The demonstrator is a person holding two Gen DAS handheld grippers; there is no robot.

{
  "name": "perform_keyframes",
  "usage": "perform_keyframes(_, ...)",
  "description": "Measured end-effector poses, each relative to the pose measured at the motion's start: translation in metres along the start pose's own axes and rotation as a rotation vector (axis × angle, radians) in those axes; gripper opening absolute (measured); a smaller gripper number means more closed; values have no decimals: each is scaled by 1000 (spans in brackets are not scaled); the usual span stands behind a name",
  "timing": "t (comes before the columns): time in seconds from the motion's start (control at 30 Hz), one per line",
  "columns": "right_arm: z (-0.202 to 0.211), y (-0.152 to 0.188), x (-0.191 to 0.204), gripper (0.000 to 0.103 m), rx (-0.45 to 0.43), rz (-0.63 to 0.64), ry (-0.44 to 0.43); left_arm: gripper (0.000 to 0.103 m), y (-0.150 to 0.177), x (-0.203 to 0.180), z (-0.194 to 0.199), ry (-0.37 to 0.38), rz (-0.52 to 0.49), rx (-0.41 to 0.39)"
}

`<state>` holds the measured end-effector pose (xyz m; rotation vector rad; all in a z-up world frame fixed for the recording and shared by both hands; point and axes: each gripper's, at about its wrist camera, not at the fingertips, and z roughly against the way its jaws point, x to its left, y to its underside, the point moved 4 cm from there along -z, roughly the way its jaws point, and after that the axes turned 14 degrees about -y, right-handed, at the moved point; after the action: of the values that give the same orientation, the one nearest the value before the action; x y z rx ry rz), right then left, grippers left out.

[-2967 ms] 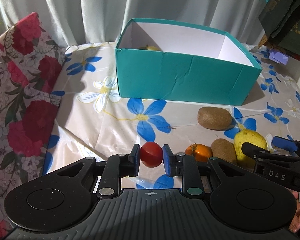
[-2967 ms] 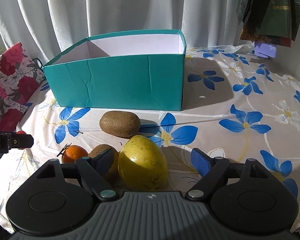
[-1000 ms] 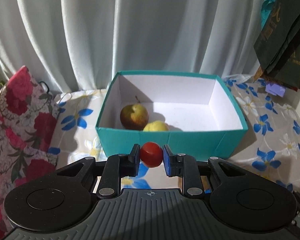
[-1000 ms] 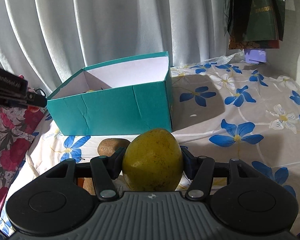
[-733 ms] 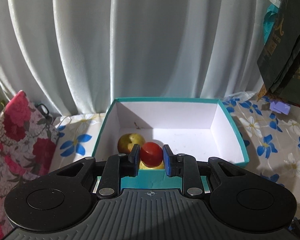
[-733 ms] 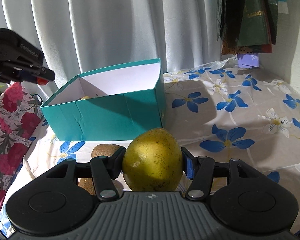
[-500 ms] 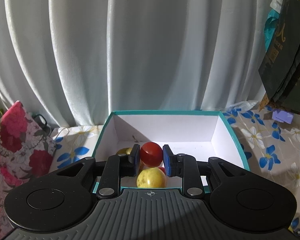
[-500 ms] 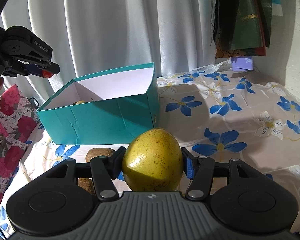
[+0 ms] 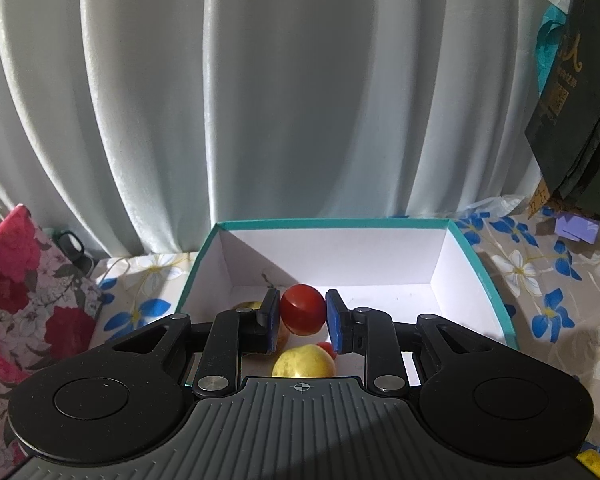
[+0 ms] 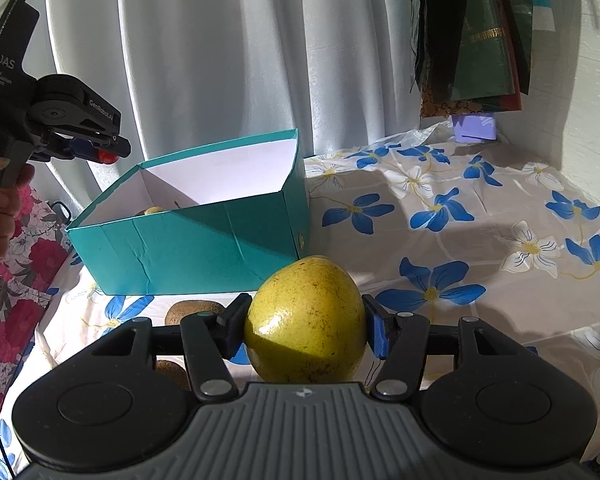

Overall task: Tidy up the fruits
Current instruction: 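Lower the tomato into the box and open the left tool while the right tool carries the pear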

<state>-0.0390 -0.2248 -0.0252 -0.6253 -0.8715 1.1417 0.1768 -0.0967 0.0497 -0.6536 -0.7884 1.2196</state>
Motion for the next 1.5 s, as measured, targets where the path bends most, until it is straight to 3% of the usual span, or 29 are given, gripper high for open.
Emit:
perform_keyframes(0.33, -1, -3, -1, 58, 5, 2, 16, 28, 14, -1, -47, -13, -7, 60)
perform_keyframes(0.97, 2, -6, -2, 58, -3, -10, 46, 28, 25, -14, -68, 28, -45, 80)
perform_keyframes(1.5, 4, -6, -3, 58, -4, -14, 55, 30, 41, -21, -91, 27, -73, 167)
